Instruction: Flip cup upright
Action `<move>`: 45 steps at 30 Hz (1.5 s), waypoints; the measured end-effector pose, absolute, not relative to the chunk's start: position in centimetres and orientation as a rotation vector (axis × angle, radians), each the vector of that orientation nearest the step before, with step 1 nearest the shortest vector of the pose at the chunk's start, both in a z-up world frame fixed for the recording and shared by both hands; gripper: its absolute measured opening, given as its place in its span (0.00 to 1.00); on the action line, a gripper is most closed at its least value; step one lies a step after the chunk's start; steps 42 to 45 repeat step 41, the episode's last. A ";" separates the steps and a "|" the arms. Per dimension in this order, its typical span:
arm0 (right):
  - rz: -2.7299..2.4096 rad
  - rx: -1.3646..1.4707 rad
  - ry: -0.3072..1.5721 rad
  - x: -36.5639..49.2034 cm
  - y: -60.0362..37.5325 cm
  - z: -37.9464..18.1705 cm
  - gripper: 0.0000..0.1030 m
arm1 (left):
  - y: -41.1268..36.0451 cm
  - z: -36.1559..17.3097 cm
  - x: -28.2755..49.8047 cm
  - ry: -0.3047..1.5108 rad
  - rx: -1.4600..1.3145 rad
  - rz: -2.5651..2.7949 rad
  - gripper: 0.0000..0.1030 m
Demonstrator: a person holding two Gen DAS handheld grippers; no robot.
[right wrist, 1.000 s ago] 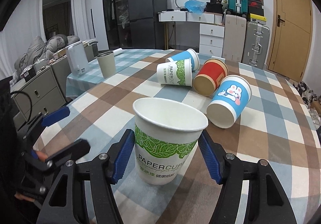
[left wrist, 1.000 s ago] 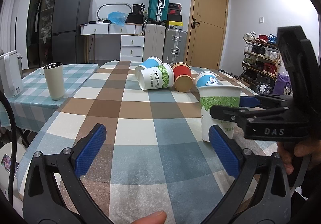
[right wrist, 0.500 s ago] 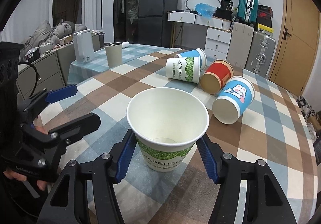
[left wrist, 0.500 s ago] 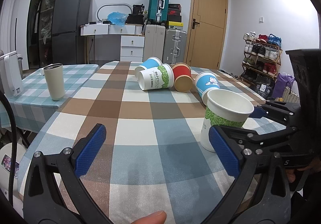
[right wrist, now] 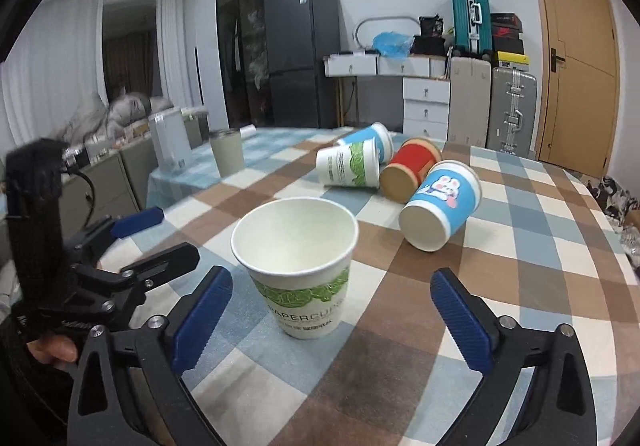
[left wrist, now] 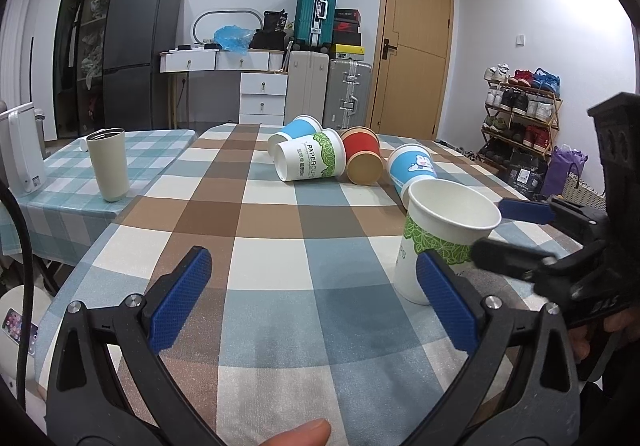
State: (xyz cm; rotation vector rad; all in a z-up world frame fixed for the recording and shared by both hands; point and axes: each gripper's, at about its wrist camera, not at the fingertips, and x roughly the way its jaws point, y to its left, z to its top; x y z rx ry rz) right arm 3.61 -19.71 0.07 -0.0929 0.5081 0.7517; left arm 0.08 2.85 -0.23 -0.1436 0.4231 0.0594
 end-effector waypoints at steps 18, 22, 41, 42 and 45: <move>0.797 0.010 0.406 1.9 -23.1 0.5 1.00 | 1.2 -0.3 0.0 0.401 -0.105 0.015 0.99; 0.800 -0.002 0.405 1.7 -23.0 0.4 1.00 | 1.1 -0.3 -0.1 0.402 -0.103 0.016 0.99; 0.803 -0.013 0.410 1.6 -22.7 0.3 1.00 | 1.4 -0.5 0.0 0.405 -0.099 0.019 0.99; 0.803 -0.013 0.410 1.6 -22.7 0.3 1.00 | 1.4 -0.5 0.0 0.405 -0.099 0.019 0.99; 0.803 -0.013 0.410 1.6 -22.7 0.3 1.00 | 1.4 -0.5 0.0 0.405 -0.099 0.019 0.99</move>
